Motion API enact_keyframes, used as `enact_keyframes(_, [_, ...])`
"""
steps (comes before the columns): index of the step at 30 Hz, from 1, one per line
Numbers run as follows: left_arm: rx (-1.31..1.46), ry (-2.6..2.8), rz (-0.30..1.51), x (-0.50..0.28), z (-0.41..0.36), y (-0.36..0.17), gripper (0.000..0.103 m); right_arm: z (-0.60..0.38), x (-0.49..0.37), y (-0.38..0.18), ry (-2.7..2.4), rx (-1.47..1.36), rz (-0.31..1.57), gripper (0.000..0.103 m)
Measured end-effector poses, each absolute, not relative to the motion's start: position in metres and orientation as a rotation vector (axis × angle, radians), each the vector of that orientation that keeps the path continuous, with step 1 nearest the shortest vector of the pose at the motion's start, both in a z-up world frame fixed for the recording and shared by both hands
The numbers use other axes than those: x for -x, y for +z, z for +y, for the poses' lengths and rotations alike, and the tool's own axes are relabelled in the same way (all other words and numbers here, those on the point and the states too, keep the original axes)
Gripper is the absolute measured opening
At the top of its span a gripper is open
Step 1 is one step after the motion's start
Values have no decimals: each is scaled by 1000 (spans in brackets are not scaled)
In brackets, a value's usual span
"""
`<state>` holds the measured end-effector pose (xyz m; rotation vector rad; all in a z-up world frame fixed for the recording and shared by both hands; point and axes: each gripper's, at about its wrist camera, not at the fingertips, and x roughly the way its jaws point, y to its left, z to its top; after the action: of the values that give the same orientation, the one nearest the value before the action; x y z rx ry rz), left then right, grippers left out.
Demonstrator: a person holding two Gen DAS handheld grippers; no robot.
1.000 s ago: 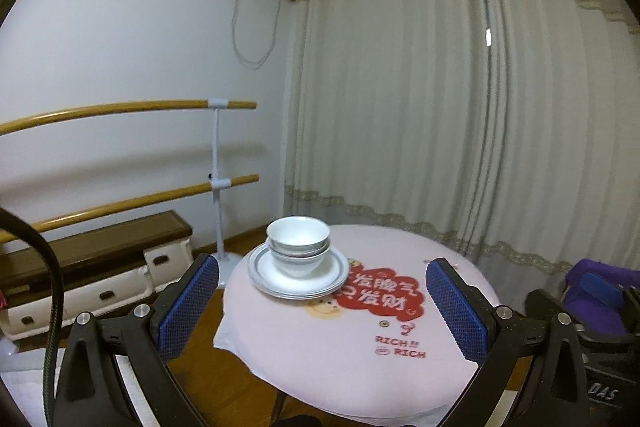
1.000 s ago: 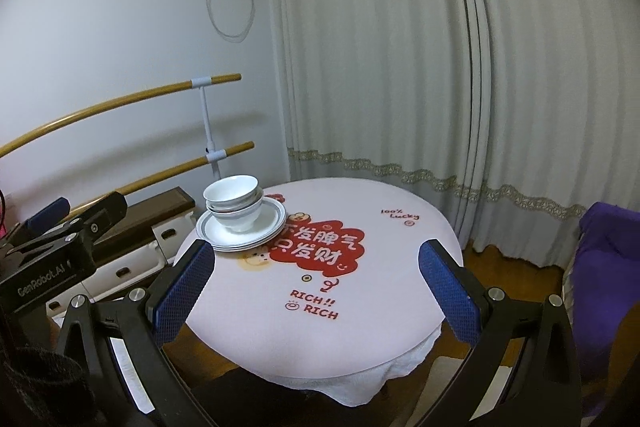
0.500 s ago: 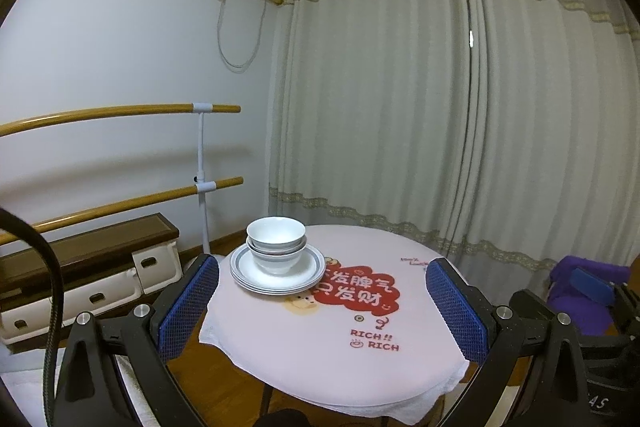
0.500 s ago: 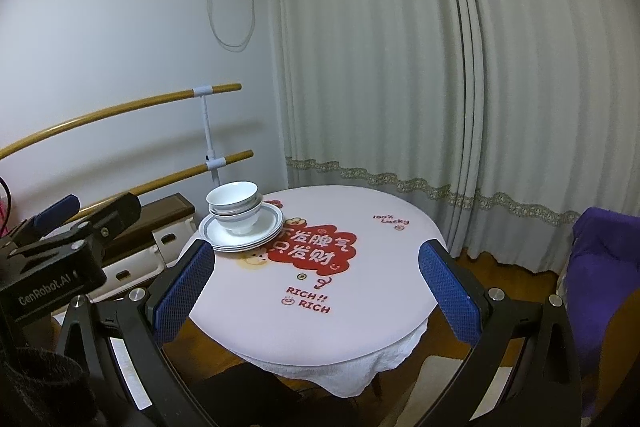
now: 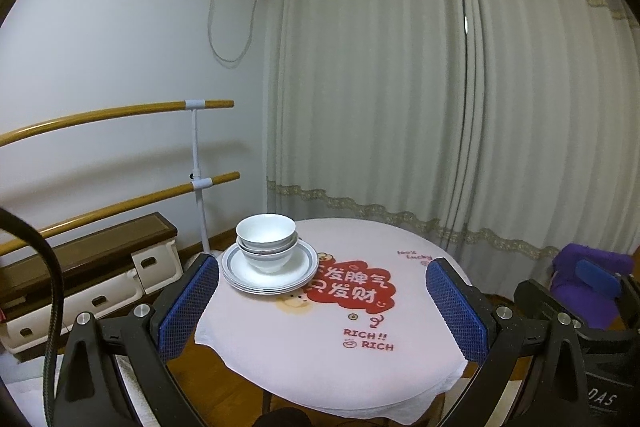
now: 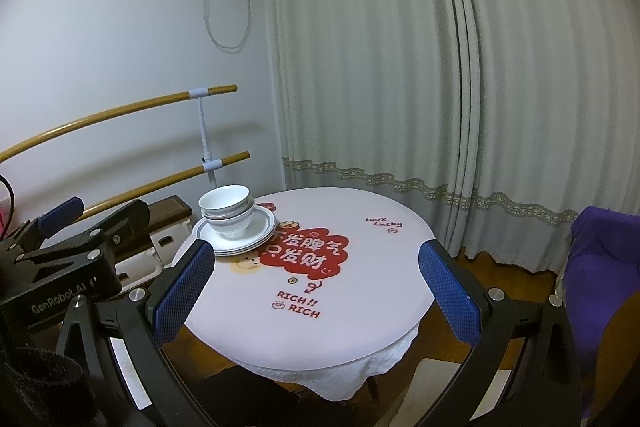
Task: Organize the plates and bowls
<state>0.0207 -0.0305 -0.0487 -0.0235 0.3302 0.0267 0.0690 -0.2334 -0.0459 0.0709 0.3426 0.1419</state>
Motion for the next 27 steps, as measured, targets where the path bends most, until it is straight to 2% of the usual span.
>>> enact_keyframes(17, [29,45,402,-128,-59,0,102,-255,-138,-18,170,-47,375,103])
enact_keyframes(27, [30,60,408,-171,-72,10,102,-263,-167,-9,179,-44,393,103])
